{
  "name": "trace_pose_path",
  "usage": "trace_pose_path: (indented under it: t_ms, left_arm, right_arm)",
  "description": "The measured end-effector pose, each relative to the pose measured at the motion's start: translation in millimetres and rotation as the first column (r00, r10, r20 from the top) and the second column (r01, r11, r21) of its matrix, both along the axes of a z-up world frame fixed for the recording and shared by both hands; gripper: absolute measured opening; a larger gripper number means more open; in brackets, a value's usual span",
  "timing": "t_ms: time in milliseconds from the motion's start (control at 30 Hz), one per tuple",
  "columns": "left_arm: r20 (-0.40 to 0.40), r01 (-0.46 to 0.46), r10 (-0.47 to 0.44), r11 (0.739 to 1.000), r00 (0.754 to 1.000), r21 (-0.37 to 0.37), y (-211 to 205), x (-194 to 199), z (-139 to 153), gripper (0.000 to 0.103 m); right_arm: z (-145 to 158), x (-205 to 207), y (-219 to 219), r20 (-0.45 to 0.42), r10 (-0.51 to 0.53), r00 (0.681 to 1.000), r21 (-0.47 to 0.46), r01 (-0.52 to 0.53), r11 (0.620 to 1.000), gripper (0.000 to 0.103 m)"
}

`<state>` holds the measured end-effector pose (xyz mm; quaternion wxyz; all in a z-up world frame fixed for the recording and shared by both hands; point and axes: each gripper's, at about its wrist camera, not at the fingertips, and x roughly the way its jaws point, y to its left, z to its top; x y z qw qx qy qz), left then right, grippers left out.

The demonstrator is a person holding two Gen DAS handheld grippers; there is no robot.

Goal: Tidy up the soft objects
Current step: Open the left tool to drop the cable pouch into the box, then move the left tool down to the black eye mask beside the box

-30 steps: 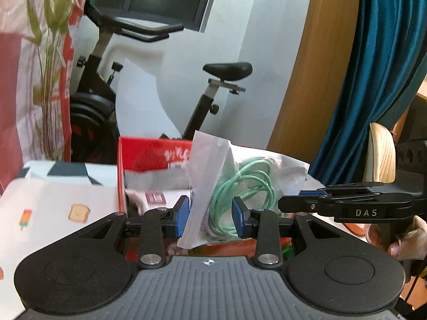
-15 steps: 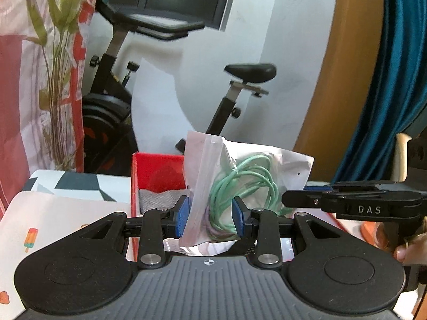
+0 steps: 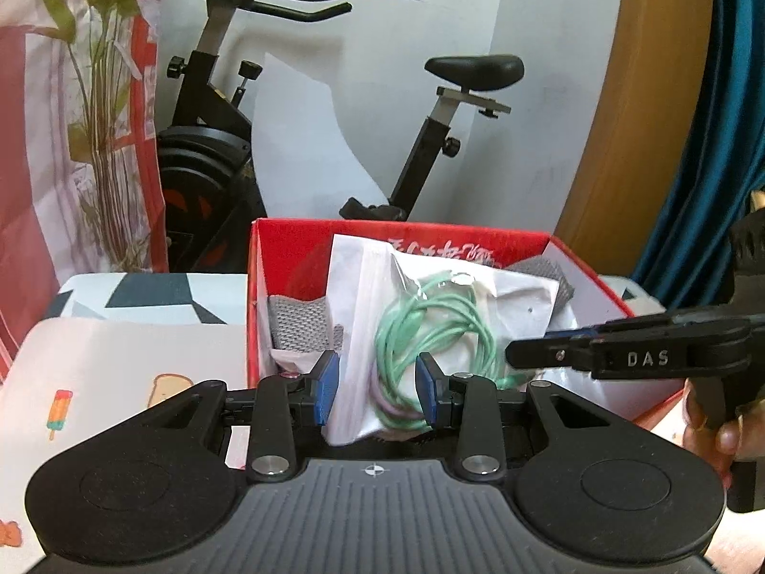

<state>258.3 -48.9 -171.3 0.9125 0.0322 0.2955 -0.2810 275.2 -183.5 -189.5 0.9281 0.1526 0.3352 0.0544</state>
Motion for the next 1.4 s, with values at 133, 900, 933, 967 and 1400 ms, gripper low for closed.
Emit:
trace_pose_path:
  t_ms: [133,900,933,967,1400]
  left_arm:
    - [0.009,-0.004,0.004,1.0,1.0,0.018,1.3,-1.8,-1.0,0.037]
    - [0.037,-0.11,0.112,0.992,0.993,-0.056,29.0,-76.6,9.1,0.037]
    - [0.029,-0.116,0.118,0.991,0.993,-0.062,30.6,-80.9,7.1,0.037]
    - [0.018,-0.122,0.124,0.99,0.992,-0.068,32.1,-85.2,4.6,0.037]
    - [-0.137,-0.134,0.129,0.99,0.982,-0.033,31.1,-107.5,-50.2,0.037]
  right_arm:
    - [-2.6,-3.6,-0.8,-0.003,-0.034,0.999,-0.037,0.034,0.999,0.024]
    - [27.1,-100.9,23.6,0.238,0.011,0.971,-0.21,0.041,0.977,0.03]
    - [27.0,-106.5,25.1,0.244,0.017,0.97,-0.218,0.038,0.975,0.03]
    - [26.6,-111.4,27.4,0.249,0.023,0.968,-0.227,0.036,0.973,0.03]
    - [-13.8,-157.4,41.2,0.187,0.058,0.981,-0.249,-0.01,0.968,0.03]
